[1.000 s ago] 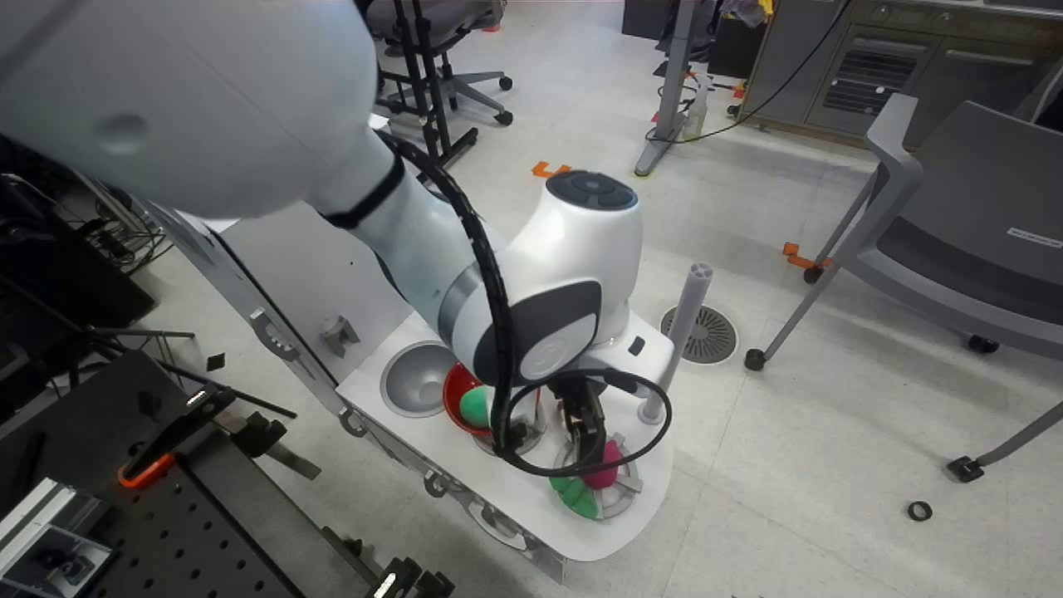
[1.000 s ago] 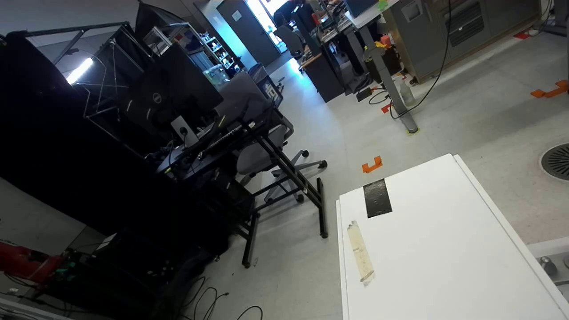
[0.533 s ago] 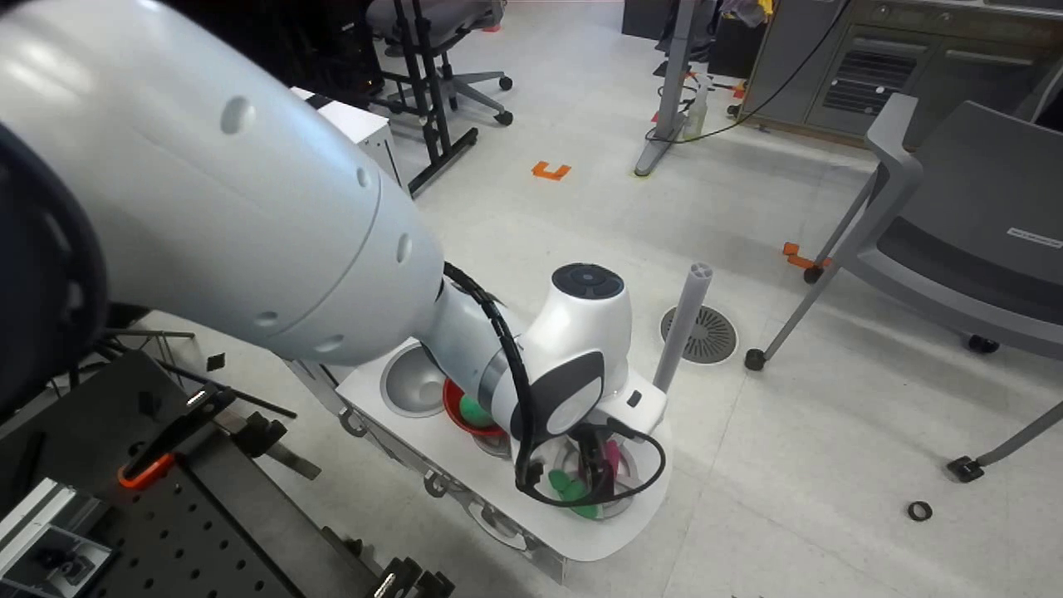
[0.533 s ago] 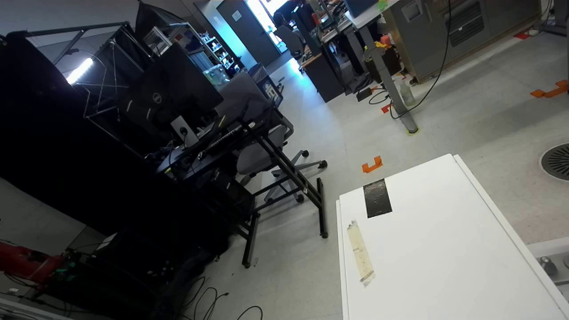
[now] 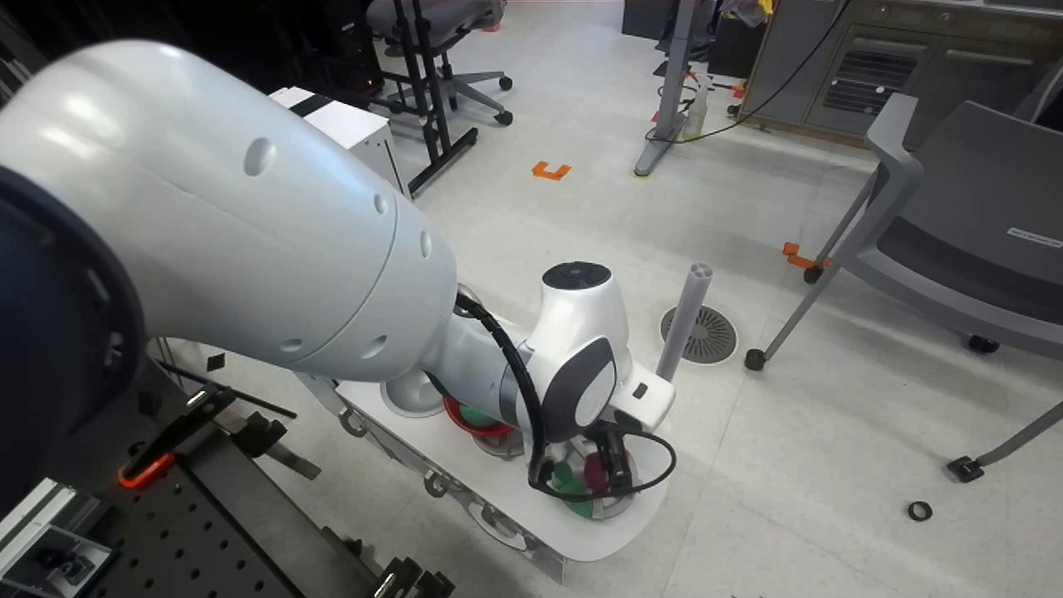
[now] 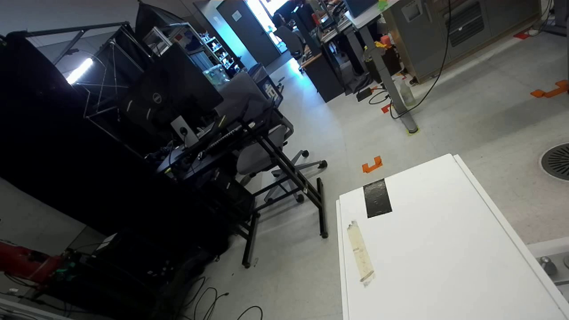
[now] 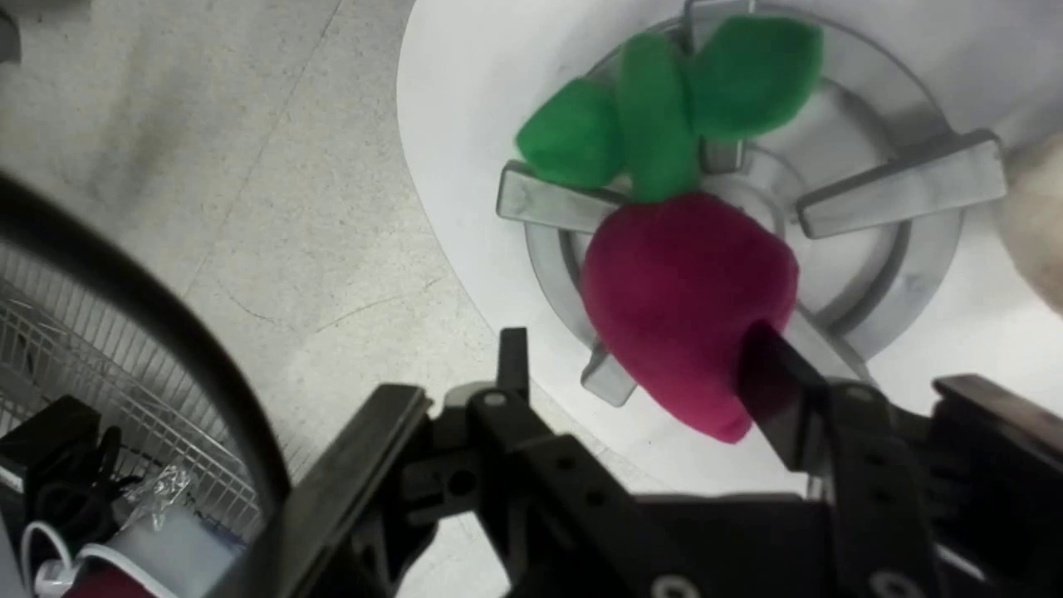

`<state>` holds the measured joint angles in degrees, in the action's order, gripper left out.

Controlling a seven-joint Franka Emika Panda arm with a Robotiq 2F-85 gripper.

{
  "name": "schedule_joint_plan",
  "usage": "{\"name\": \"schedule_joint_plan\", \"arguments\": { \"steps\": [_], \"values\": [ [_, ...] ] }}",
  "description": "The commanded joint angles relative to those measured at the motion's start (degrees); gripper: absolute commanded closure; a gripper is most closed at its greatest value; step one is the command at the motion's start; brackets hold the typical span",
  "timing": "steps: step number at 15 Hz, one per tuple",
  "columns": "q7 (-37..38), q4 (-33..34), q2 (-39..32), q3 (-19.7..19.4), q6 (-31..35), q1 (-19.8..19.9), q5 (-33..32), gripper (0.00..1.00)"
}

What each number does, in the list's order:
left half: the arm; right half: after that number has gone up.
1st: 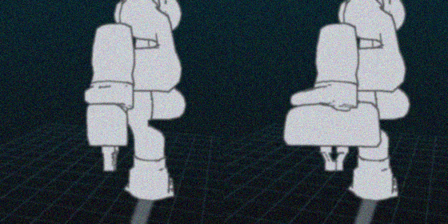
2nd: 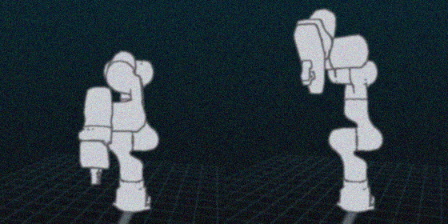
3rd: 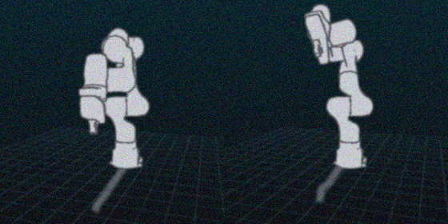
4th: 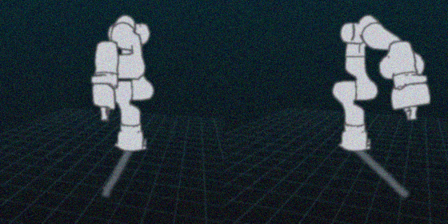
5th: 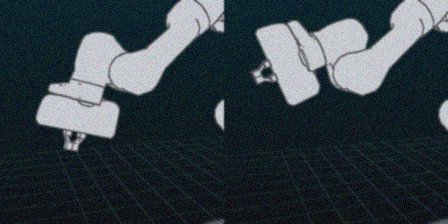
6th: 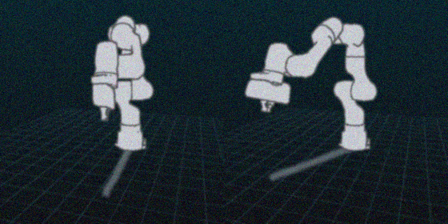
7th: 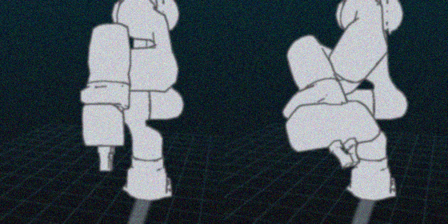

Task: Pick up the strawberry plush toy from the plate and put it on the stove

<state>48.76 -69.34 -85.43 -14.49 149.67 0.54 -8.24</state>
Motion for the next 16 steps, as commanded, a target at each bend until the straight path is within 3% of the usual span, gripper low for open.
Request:
{"name": "schedule_joint_plan", "arguments": {
  "steps": [1,6,11,12,16],
  "values": [
    [6.46,0.88,0.08,1.34,-1.7,1.65,-7.25,0.65],
    [13.26,1.27,0.18,5.11,-6.53,5.34,-10.61,0.99],
    [9.84,2.44,0.35,13.31,-11.01,13.45,-7.76,1.0],
    [5.37,2.17,0.4,10.86,-9.86,11.28,-0.28,1.0],
    [-7.08,6.17,-0.71,14.88,-9.08,11.68,8.29,1.0]
  ]
}}
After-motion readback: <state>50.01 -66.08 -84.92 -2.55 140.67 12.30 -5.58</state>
